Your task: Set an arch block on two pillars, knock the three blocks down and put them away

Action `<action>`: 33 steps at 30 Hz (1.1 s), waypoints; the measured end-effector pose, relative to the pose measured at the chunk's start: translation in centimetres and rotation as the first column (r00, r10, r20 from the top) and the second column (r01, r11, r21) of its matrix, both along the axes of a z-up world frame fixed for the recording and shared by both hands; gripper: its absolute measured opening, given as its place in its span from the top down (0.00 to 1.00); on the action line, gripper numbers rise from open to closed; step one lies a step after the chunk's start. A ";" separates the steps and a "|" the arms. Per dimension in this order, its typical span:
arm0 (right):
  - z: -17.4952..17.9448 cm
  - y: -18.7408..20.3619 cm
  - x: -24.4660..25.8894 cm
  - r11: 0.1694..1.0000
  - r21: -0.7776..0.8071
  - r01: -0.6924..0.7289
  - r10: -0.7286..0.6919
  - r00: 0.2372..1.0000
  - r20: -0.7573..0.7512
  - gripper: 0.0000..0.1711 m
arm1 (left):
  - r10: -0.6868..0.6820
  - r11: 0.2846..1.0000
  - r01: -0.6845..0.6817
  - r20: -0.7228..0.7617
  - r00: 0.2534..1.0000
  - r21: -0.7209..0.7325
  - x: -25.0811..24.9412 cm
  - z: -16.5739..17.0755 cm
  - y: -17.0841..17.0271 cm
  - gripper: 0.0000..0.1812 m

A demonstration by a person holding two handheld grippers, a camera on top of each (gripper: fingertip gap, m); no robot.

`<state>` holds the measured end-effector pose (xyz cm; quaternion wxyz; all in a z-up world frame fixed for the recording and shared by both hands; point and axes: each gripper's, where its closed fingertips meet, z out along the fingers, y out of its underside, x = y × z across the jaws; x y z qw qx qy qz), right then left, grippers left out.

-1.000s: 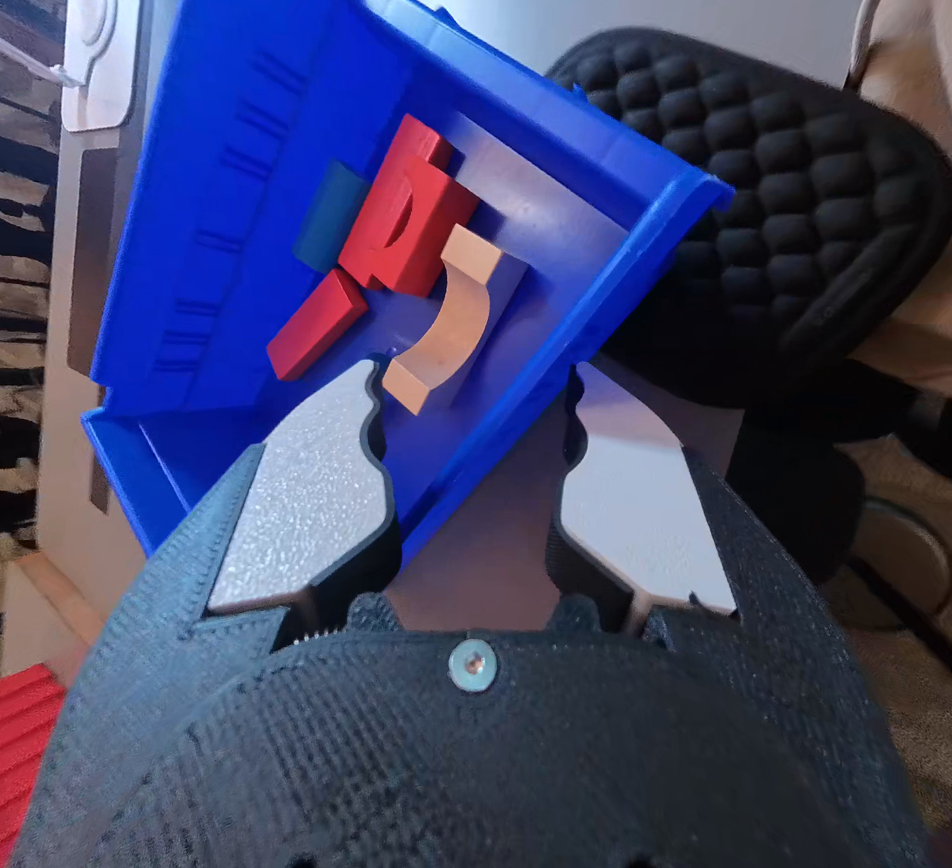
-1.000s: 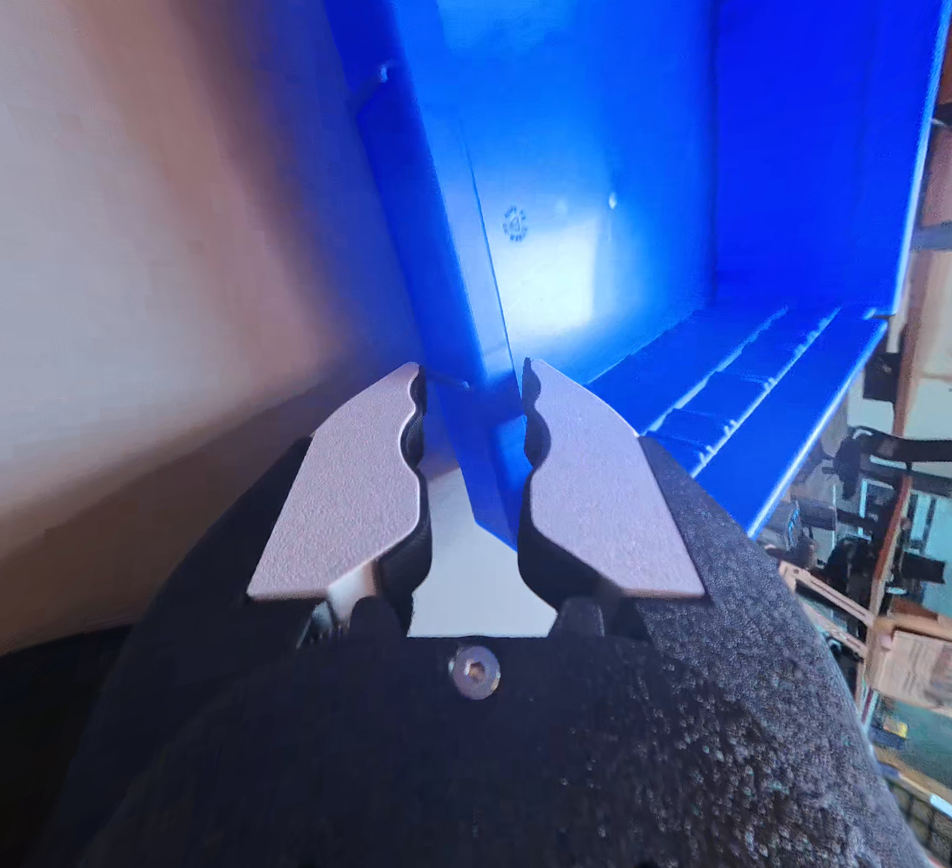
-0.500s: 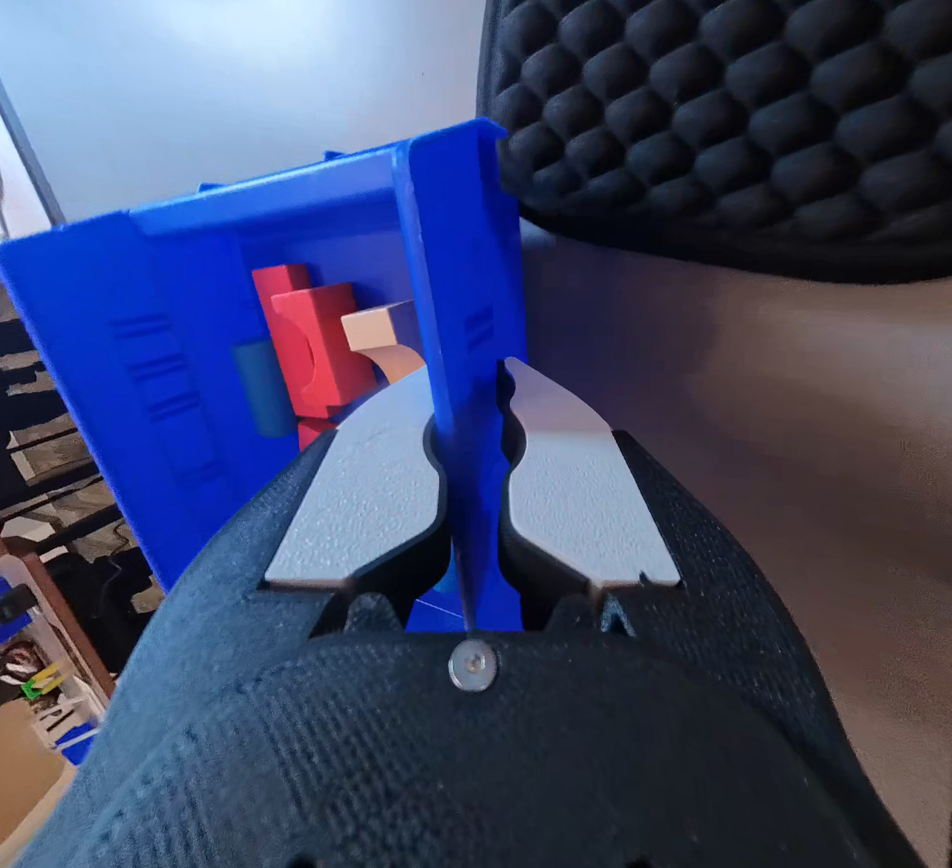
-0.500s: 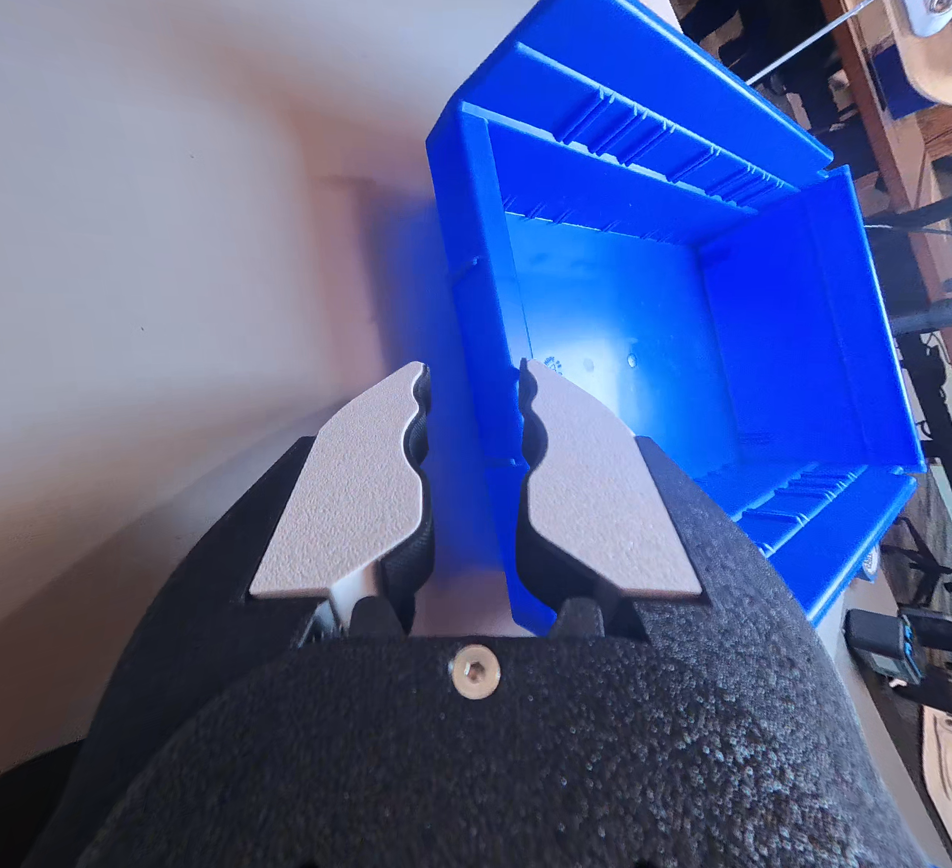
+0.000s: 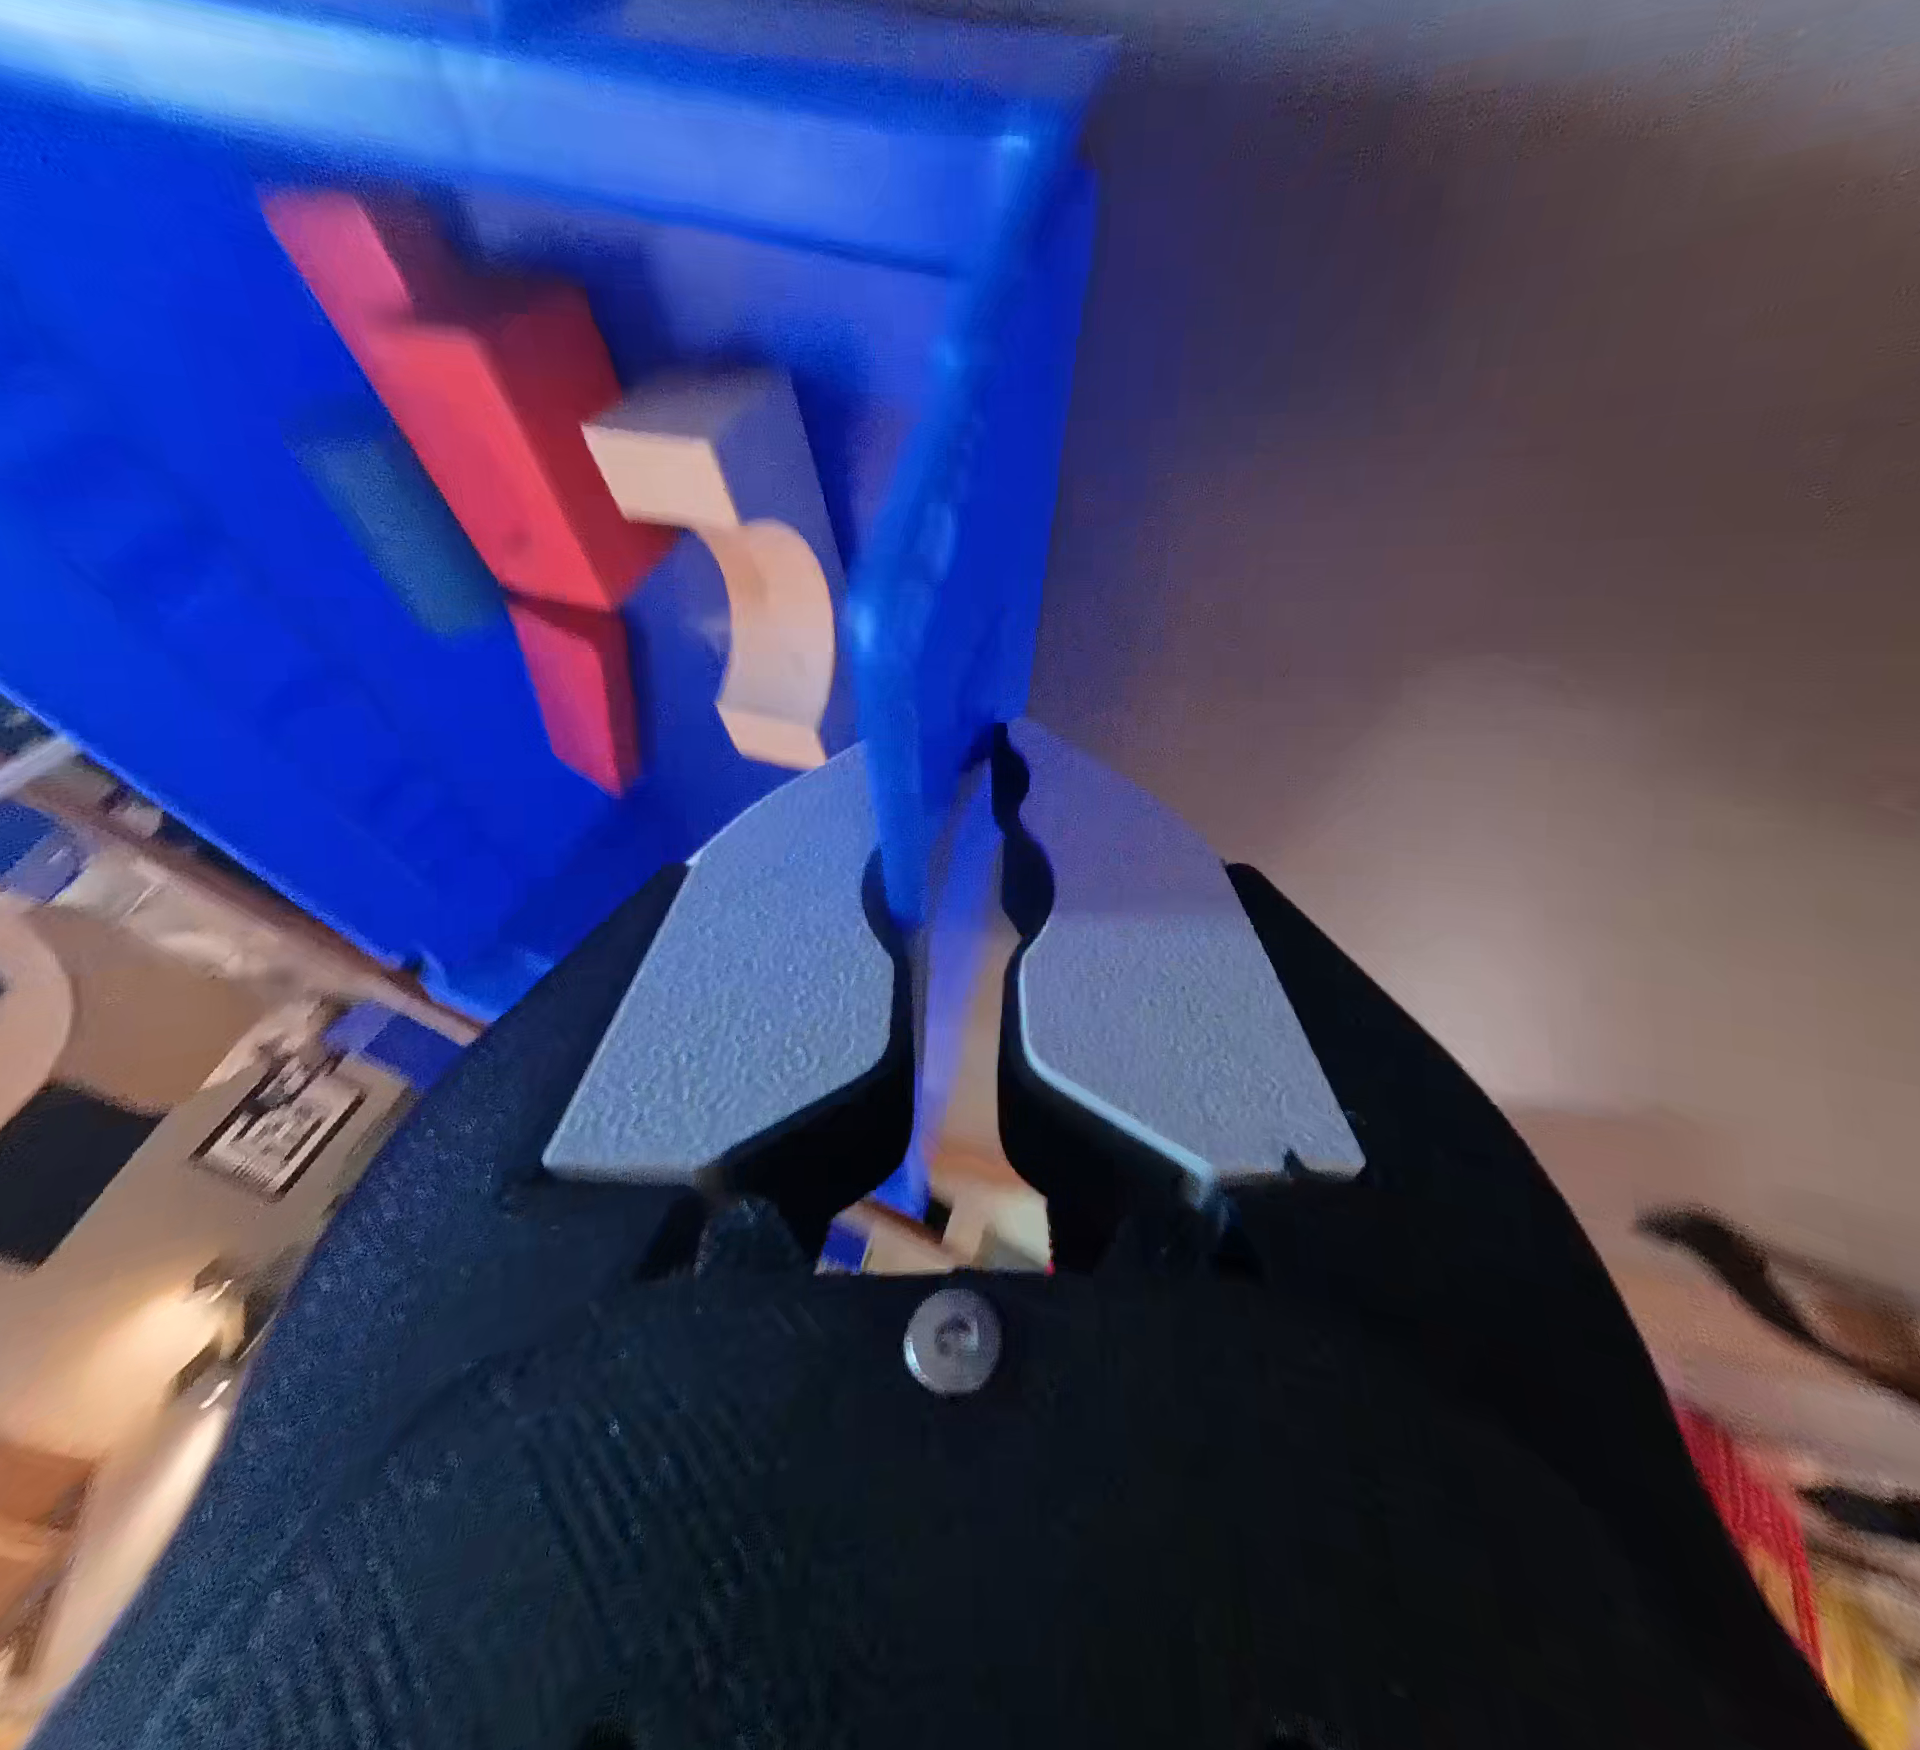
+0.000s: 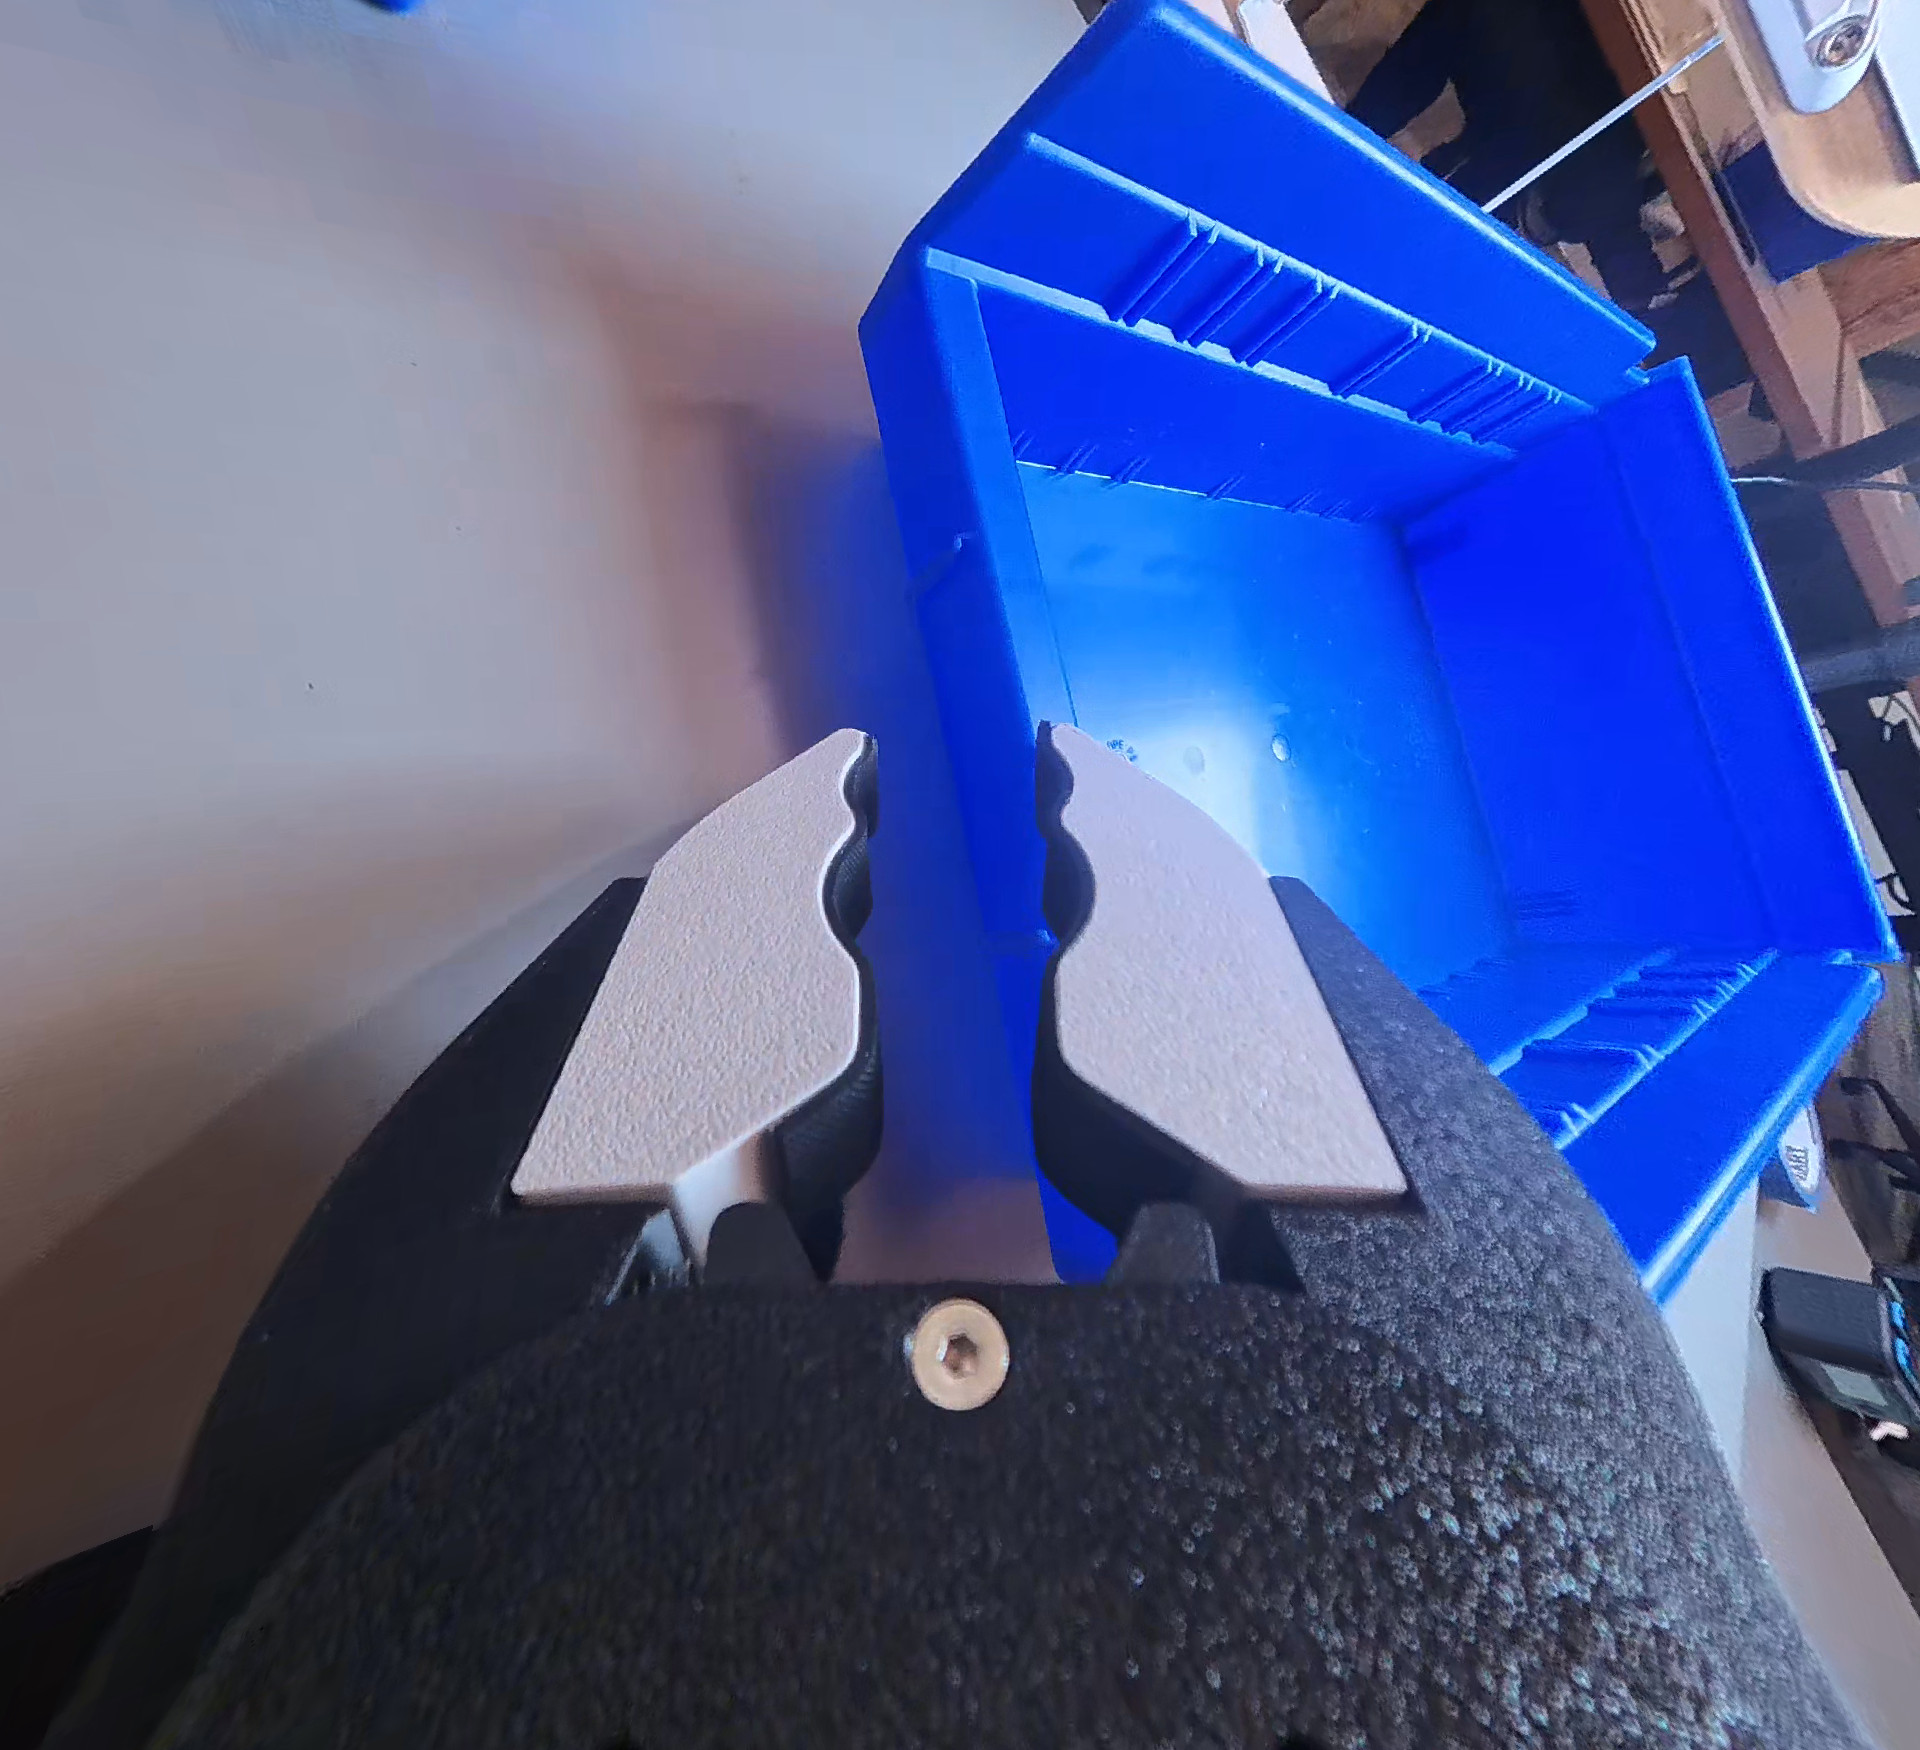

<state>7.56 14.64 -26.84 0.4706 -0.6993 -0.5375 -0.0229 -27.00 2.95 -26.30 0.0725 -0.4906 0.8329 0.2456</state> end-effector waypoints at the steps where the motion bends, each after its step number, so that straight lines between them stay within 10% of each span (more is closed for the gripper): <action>1: 0.0 0.0 0.0 1.000 0.002 -0.002 0.002 1.000 -0.001 0.83 | 0.008 0.999 -0.006 -0.043 0.999 0.049 -1.5 0.3 0.8 0.93; 5: 0.1 0.0 -0.1 1.000 -0.012 -0.008 0.008 1.000 -0.022 0.83 | 0.206 0.945 -0.223 0.091 0.974 0.241 -6.6 2.2 4.0 0.87; 14: 0.5 -0.2 -0.4 1.000 -0.026 -0.014 0.012 0.999 -0.049 0.80 | 0.450 0.855 -0.517 0.546 0.707 -0.035 -7.0 1.8 0.4 0.68; 25: 0.4 -0.6 -0.5 0.998 -0.055 -0.025 0.020 0.997 -0.077 0.80 | 0.514 0.753 -0.648 0.512 0.689 0.117 -13.5 2.6 -1.4 0.67; 33: 0.2 -0.9 -0.8 0.998 -0.055 -0.031 0.027 0.997 -0.072 0.79 | 0.350 0.757 -0.453 0.293 0.890 0.470 -15.5 3.6 2.5 0.71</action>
